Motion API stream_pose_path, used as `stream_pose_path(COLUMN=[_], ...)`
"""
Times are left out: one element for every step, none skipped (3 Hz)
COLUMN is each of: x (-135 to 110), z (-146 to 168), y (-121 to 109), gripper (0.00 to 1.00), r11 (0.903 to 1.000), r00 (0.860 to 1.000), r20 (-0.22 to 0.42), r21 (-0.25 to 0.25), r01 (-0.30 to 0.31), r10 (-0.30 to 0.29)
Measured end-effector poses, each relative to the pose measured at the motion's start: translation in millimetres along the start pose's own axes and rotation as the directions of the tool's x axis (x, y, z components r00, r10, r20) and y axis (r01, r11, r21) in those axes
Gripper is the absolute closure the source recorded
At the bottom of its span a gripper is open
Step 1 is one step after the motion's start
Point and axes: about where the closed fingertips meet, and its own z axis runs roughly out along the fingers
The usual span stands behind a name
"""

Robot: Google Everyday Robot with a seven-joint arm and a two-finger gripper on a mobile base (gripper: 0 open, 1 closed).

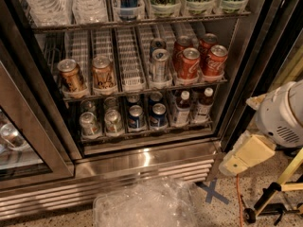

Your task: Pick blue plastic bottle from bottom shelf of fridge

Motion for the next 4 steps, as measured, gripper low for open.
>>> stream_pose_path(x=[-4.0,-6.6,-15.3,-23.8], z=[15.2,73.7,116.1,149.7], y=[-0.9,12.8,20.9,19.0], gripper=[0.00,0.00,0.00,0.00], r11=[0.9990,0.9804,0.9533,0.9219], r00=[0.996,0.960,0.904,0.819], r20=[0.079,0.202,0.304,0.425], r21=[0.005,-0.074,-0.111,-0.134], r01=[-0.044,-0.182,-0.281,-0.363], r10=[0.044,0.194,0.302,0.385])
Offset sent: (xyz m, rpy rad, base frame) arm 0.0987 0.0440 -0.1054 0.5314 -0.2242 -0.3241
